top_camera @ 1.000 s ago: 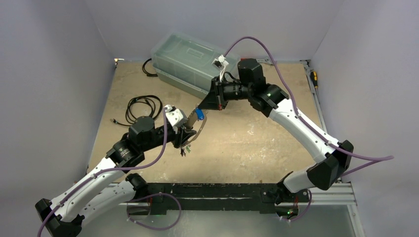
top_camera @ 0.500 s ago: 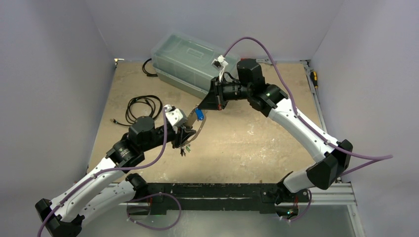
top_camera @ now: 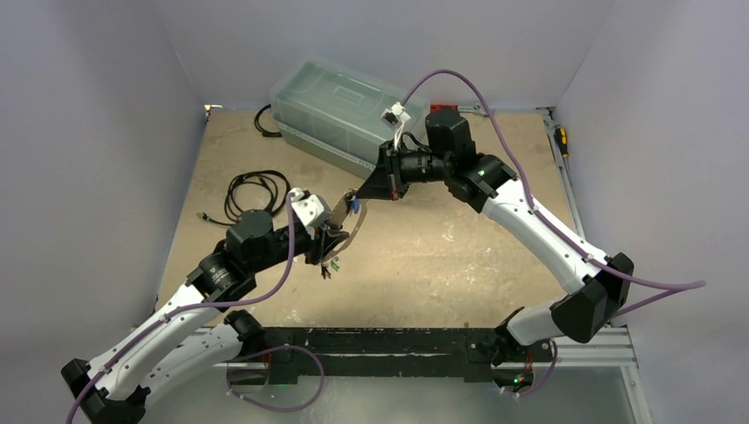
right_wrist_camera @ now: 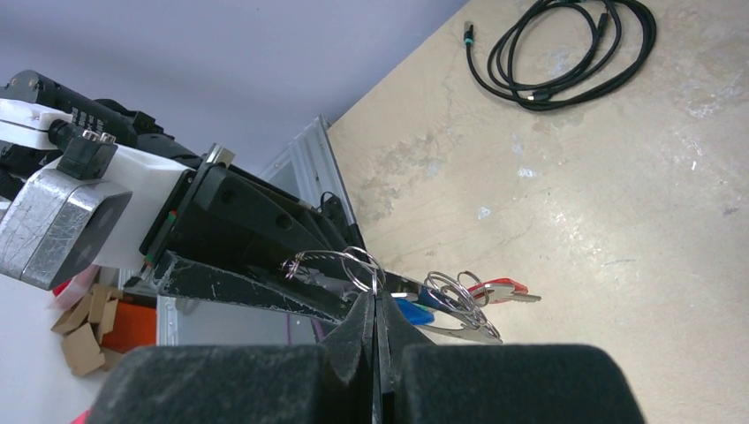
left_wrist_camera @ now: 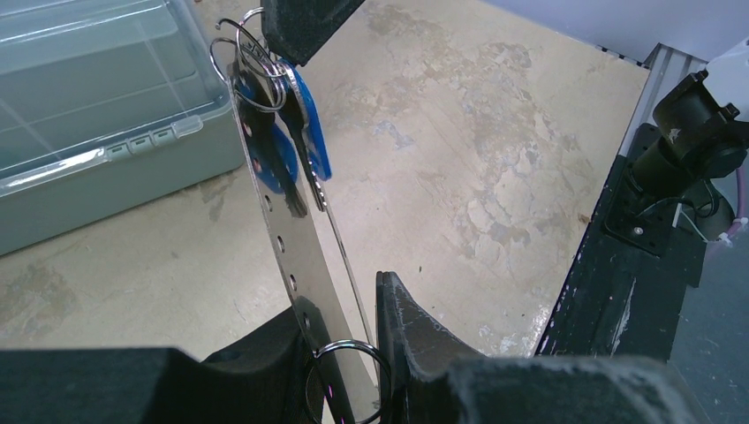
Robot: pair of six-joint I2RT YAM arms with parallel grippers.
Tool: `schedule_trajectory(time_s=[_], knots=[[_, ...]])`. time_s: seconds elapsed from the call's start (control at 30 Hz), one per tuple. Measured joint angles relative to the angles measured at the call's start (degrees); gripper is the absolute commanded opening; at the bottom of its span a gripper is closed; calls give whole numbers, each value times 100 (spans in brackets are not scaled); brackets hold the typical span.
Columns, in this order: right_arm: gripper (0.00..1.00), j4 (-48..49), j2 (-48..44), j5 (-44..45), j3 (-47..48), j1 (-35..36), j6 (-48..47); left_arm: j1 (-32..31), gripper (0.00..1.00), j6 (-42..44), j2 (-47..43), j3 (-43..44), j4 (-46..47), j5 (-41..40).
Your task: Put the keys on the keyring
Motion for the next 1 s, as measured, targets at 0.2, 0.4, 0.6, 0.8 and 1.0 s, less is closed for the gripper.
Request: schedule_trajectory(time_s=[0.2, 0.4, 0.6, 0.8, 1.0], knots=[[27, -2, -2, -4, -44, 0, 4, -2, 0, -2, 0, 0, -2, 0], [50, -52, -76, -2, -52, 0, -133, -2, 0, 0, -31, 0, 2, -4], [61, -275, -378, 55, -52, 0, -485, -2, 0, 0, -46, 0, 4, -4], [60, -74, -962, 459, -358, 0, -1119, -2, 0, 2, -46, 0, 4, -2], [57, 706, -1349, 610, -1110, 0, -1720, -2, 0, 2, -46, 0, 4, 2]])
